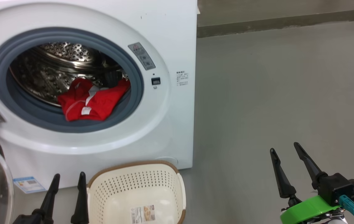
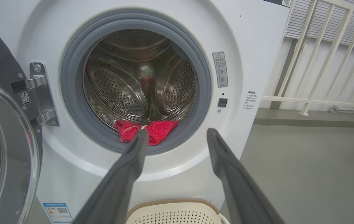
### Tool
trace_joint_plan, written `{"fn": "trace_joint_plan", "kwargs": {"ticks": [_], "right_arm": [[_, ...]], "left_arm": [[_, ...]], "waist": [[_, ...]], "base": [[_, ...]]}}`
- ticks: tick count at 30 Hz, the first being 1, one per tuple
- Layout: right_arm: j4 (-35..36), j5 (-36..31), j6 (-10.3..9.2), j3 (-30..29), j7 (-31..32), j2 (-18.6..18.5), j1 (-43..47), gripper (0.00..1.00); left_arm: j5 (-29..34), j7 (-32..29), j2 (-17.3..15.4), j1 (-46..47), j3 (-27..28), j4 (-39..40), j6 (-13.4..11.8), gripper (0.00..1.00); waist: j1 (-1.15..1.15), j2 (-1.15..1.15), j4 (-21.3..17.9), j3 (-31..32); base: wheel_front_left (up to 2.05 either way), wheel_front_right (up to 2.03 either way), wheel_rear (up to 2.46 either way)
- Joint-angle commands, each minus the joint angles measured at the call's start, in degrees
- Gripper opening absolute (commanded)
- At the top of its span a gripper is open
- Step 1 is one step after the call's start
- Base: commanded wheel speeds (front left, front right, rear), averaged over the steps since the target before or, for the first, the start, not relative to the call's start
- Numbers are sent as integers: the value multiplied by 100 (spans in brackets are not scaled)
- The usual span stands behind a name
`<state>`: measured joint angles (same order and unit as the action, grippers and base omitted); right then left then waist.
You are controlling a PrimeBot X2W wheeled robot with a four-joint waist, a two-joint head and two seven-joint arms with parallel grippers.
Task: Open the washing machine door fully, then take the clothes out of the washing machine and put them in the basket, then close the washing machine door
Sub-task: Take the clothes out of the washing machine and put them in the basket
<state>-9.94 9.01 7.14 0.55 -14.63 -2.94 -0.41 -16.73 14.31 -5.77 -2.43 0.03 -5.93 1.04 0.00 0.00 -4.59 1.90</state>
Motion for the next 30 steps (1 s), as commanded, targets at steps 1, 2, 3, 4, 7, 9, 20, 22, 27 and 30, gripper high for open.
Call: {"fn": "trace_joint_plan", "kwargs": {"ticks": [1, 2, 3, 4, 7, 9, 20, 22, 27, 30], "right_arm": [[122, 0, 35, 125, -37, -48, -130, 100], [119, 0, 35, 127, -37, -51, -130, 100], [118, 1, 35, 126, -37, -52, -131, 100], [117, 1, 35, 126, -37, -55, -132, 100], [118, 8, 35, 130, -37, -63, -139, 100], [114, 8, 35, 139, -37, -67, -152, 100], [106, 0, 35, 183, -37, -88, -141, 100], [107, 2, 35, 181, -37, -98, -138, 100], [112, 7, 35, 190, -37, -115, -144, 100], [115, 6, 35, 208, -37, -114, -149, 100]], "left_arm": [[39, 69, -35, 125, 216, 178, 23, 100], [44, 69, -32, 119, 216, 180, 28, 100], [38, 69, -24, 115, 221, 183, 31, 100], [38, 69, -17, 111, 222, 180, 30, 100], [56, 69, 2, 113, 234, 182, 2, 100], [70, 69, 18, 117, 245, 201, -15, 100], [117, 69, 21, 176, 306, 114, 31, 100], [124, 69, 26, 189, 317, 89, 49, 100], [152, 69, 35, 224, 343, 43, 92, 100], [151, 69, 40, 229, 367, 19, 114, 100]], "waist": [[0, 0, 0, -2], [0, 0, 1, -4], [0, 0, 1, -6], [0, 0, 3, -8], [0, 0, 9, -21], [0, 0, 13, -23], [0, 0, 82, 6], [0, 0, 101, 12], [0, 0, 141, 5], [0, 0, 149, -1]], "base": [[136, -136, 0], [123, -123, 0], [109, -109, 0], [96, -96, 0], [68, -68, 0], [34, -34, 0], [1, -1, 0], [0, 0, 0], [0, 0, 0], [0, 0, 0]]}}
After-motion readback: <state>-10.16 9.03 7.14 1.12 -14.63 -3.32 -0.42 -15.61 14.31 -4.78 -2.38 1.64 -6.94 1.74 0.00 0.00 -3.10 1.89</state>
